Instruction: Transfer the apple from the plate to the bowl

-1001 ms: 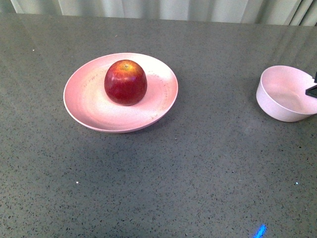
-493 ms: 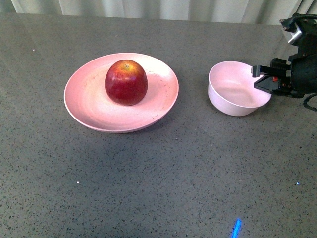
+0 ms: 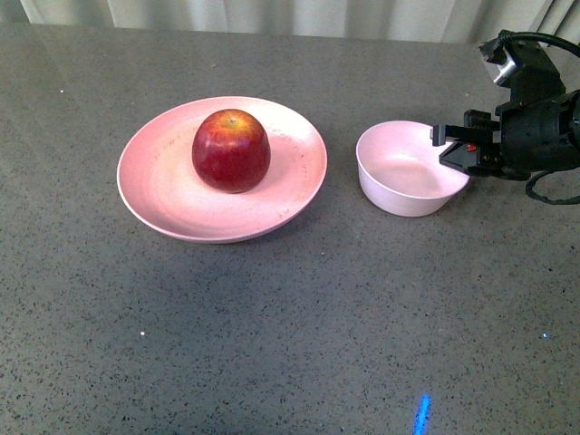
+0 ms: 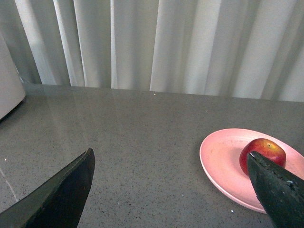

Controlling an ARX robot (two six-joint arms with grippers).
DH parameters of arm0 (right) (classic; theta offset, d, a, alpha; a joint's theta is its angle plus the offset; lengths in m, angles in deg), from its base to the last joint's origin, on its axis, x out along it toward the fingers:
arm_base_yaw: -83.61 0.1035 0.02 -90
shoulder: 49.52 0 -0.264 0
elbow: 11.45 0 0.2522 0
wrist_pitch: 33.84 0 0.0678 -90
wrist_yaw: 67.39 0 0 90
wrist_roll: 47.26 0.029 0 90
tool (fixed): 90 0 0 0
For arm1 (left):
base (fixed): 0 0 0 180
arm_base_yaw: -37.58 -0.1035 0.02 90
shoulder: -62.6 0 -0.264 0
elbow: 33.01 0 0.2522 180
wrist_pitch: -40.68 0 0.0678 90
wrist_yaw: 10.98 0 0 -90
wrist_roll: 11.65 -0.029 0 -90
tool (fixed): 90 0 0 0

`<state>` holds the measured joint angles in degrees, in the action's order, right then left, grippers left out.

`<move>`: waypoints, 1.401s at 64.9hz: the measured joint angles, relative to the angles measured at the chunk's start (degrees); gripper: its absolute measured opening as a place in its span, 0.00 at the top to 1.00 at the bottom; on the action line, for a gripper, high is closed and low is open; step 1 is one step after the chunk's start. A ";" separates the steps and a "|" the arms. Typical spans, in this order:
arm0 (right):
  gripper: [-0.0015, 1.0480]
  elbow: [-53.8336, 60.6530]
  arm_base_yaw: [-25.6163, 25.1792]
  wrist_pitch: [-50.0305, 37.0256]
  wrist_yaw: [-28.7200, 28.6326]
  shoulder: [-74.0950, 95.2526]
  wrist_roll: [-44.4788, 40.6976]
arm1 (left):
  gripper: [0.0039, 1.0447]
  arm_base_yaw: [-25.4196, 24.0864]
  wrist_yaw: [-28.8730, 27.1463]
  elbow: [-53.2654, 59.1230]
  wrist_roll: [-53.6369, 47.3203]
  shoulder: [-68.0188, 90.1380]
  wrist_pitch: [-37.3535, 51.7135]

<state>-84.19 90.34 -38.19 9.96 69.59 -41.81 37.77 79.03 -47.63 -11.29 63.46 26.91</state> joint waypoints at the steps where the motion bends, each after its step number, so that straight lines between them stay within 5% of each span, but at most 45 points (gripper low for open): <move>1: 0.83 0.00 0.00 -0.07 0.00 0.00 0.02 | 0.08 0.00 0.00 0.00 0.00 0.00 0.00; 34: 0.07 15.82 -5.90 -12.26 -5.01 -23.28 -0.68 | 0.08 0.00 0.00 0.00 0.00 0.00 0.00; 38: 0.09 18.14 -6.49 -12.74 -5.18 -26.49 -0.70 | 0.08 0.00 -0.02 0.00 0.00 0.00 0.00; 45: 0.25 26.05 -6.64 -33.88 9.22 -26.84 -3.28 | 0.08 0.00 0.00 0.00 0.00 0.00 0.00; 51: 0.40 32.54 -6.75 -43.85 12.37 -28.48 -4.04 | 0.08 0.00 -0.02 0.00 0.00 0.00 0.00; 74: 0.99 46.75 -6.75 -47.08 12.59 -40.85 -5.07 | 0.08 0.00 -0.02 0.00 0.00 0.00 0.00; 91: 0.98 52.50 -6.75 -41.40 12.66 -52.13 -5.27 | 0.08 0.00 0.00 0.00 0.00 0.00 0.00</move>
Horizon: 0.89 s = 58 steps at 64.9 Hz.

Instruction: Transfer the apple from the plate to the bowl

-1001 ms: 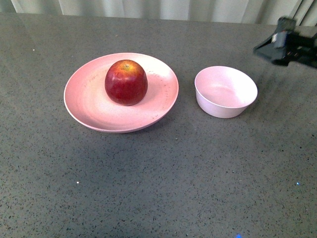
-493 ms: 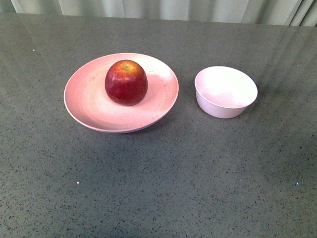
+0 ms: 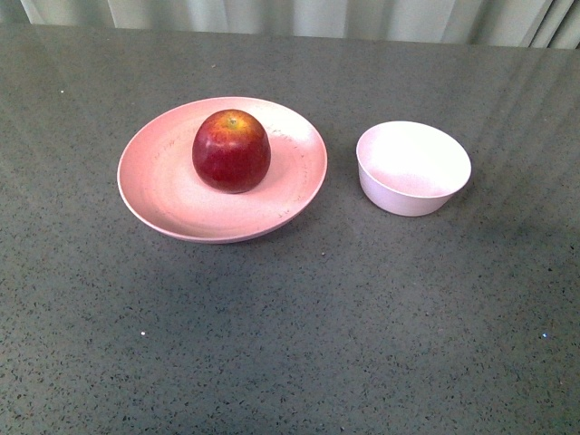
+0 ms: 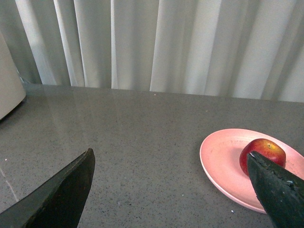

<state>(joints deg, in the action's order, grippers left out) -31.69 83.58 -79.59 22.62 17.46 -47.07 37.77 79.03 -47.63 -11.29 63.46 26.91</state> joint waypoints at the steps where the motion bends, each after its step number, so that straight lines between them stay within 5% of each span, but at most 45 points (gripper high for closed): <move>1: 0.98 0.35 0.00 0.55 0.00 -0.94 0.02 | 0.08 0.00 -0.02 0.00 0.00 0.00 0.00; 58: 0.98 5.18 0.00 31.71 0.00 -38.82 0.00 | 0.08 0.00 0.00 0.00 0.00 0.00 0.00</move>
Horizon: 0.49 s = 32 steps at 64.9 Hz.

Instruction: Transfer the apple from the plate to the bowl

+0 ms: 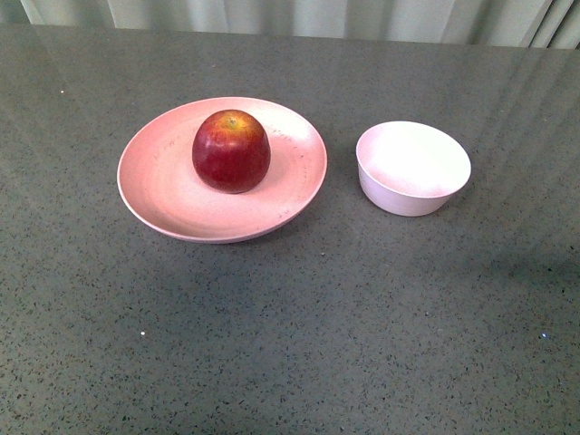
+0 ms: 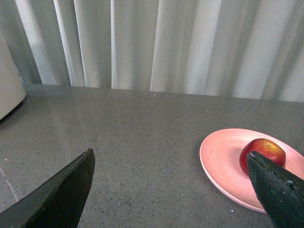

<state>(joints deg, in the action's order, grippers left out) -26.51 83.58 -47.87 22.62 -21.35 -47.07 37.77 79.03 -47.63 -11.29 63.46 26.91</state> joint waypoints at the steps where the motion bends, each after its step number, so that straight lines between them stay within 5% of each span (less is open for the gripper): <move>1: 0.98 0.00 0.00 0.33 0.00 -0.33 0.00 | 0.08 0.00 -0.02 0.00 0.00 0.00 0.00; 32: 0.98 0.00 0.00 12.09 0.00 -12.50 0.00 | 0.08 0.00 0.00 0.00 0.00 0.00 0.00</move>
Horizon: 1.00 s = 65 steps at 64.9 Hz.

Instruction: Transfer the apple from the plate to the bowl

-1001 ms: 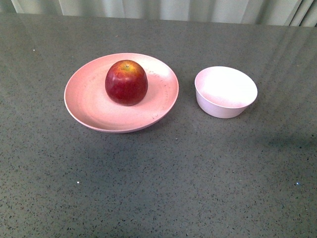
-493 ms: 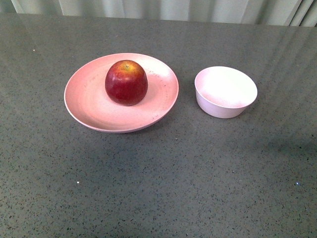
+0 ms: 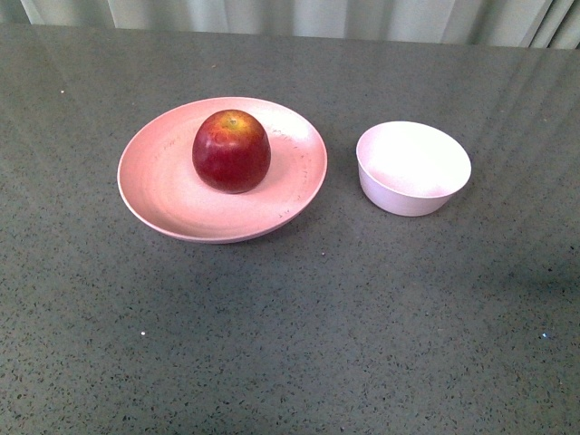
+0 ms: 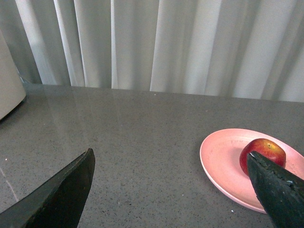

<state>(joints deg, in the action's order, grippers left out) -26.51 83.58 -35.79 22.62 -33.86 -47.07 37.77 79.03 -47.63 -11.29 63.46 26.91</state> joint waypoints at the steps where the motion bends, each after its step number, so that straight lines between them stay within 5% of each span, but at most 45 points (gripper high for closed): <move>1: 0.98 0.00 0.00 0.20 0.00 -0.17 0.00 | 0.08 0.00 -0.02 0.00 0.00 0.00 0.00; 24: 0.98 0.00 0.00 5.64 0.00 -5.62 0.00 | 0.08 0.00 -0.02 0.00 0.00 0.00 0.00; 32: 0.98 -0.02 0.00 15.08 0.00 -13.92 0.00 | 0.08 0.00 -0.02 0.00 0.00 0.00 0.00; 51: 0.98 -0.02 0.00 15.61 0.02 -15.28 0.00 | 0.08 0.00 -0.02 0.00 0.00 0.00 0.00; 65: 0.58 -0.02 0.00 15.63 0.00 -15.30 -0.02 | 0.08 0.00 -0.02 0.00 0.00 0.00 0.00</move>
<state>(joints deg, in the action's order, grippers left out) -26.53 83.58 -20.16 22.62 -49.16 -47.09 37.77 79.01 -47.63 -11.29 63.46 26.91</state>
